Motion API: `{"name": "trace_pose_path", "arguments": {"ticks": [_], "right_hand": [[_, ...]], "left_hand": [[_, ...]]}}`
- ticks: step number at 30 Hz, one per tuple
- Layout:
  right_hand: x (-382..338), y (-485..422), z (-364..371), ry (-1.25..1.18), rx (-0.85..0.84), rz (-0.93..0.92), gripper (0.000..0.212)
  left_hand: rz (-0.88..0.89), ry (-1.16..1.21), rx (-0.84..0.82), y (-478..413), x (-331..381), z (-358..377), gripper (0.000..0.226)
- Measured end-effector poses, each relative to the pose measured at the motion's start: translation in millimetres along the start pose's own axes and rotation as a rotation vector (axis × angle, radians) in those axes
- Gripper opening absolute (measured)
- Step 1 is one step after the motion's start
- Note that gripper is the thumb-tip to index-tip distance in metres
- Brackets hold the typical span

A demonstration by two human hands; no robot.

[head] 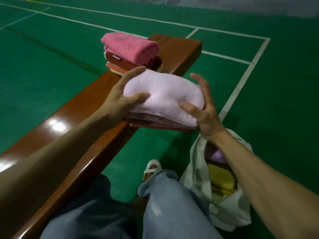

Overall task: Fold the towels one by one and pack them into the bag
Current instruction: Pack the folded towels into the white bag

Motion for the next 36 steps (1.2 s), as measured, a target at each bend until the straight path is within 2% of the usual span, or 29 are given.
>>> {"name": "trace_pose_path", "arguments": {"ticks": [5,12,17,20,22,24,27,36], "right_hand": [[15,37,-100,0.031,0.135,0.06,0.064],[89,112,-208,0.217,0.266,0.316,0.064],[135,137,-250,0.234,0.307,0.436,0.06],[152,138,-264,0.26,0.297,0.466,0.06],[161,138,-270,0.289,0.277,0.485,0.066],[167,139,-276,0.312,0.275,0.504,0.062],[176,142,-276,0.379,0.225,0.539,0.064],[195,130,-222,0.414,0.123,0.554,0.065]], "left_hand": [[0.055,0.024,-0.077,-9,-7,102,0.06],[-0.186,0.16,-0.24,-10,-119,243,0.059],[-0.333,0.222,-0.33,-16,-181,305,0.057],[-0.378,0.269,-0.327,-21,-204,325,0.052],[-0.445,0.361,-0.346,-18,-217,337,0.051],[-0.517,0.444,-0.357,-13,-229,347,0.051],[-0.592,0.457,-0.319,1,-249,350,0.048],[-0.704,0.457,-0.251,16,-276,303,0.042]]}}
Point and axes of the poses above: each hand's wrist, its own y-axis away from the middle knuckle, its own z-axis out of the palm, x = y × z, the point moved 8 cm from there along -y, towards the middle knuckle, and after that the axes turned 2 degrees about x, right-handed, at the moved point
